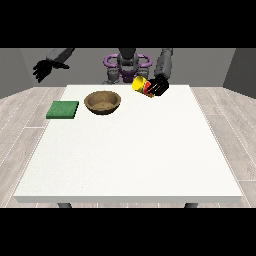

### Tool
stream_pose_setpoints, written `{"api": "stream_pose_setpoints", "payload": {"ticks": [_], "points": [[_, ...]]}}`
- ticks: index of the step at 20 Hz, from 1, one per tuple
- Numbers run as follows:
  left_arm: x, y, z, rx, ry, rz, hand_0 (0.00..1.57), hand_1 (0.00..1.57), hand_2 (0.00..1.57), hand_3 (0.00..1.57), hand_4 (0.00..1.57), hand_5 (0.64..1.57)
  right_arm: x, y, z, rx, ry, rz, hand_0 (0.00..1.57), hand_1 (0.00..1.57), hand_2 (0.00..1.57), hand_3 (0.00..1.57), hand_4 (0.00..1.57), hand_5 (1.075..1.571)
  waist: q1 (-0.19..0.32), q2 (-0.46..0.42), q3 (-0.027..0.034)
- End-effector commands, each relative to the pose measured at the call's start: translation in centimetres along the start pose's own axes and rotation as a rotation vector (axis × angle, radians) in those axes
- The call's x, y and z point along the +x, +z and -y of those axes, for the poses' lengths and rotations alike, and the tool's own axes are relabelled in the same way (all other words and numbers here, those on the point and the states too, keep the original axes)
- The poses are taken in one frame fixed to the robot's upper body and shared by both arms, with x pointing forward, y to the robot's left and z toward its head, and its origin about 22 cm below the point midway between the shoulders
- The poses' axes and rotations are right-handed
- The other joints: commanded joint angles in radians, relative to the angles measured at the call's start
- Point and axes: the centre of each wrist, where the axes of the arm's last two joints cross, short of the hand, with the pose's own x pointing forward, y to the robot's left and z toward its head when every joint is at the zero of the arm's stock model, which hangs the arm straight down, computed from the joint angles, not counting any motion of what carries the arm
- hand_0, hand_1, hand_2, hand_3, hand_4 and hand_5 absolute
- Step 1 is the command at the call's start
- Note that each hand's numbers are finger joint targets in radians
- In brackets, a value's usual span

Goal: Pick the cup and pour the ball into the bowl, then pick the bowl and place it on the pad

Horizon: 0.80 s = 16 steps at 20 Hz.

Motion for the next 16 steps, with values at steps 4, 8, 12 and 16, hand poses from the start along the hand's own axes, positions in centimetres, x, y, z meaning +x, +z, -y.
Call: {"api": "stream_pose_setpoints", "payload": {"ticks": [4,8,12,16], "points": [[4.8,-0.5,3.4,-0.131,-0.156,0.010,1.38,1.38,1.57,1.57,1.14,1.567,-2.7,3.1,1.9,-0.068,0.017,-0.131,0.00,0.00,0.00,0.00,0.00,1.558,0.078,-0.131,-0.0017],[5.2,-0.6,2.9,-0.162,-0.209,0.008,1.38,1.38,1.57,1.57,1.14,1.567,-4.4,4.6,1.5,-0.087,0.022,-0.153,0.00,0.00,0.04,0.00,0.00,1.558,0.103,-0.140,-0.0021],[6.9,-1.7,3.2,-0.145,-0.330,0.112,1.35,1.35,1.57,1.57,1.05,1.569,-3.6,4.3,3.0,-0.096,0.022,-0.075,0.00,0.00,0.00,0.00,0.00,1.554,0.101,-0.075,-0.0019],[10.7,-1.1,6.0,-0.166,-0.419,0.181,1.08,1.08,1.57,1.57,0.96,1.570,-4.2,5.5,3.9,-0.111,0.017,-0.068,0.00,0.00,0.06,0.00,0.00,1.551,0.106,-0.058,-0.0009]]}}
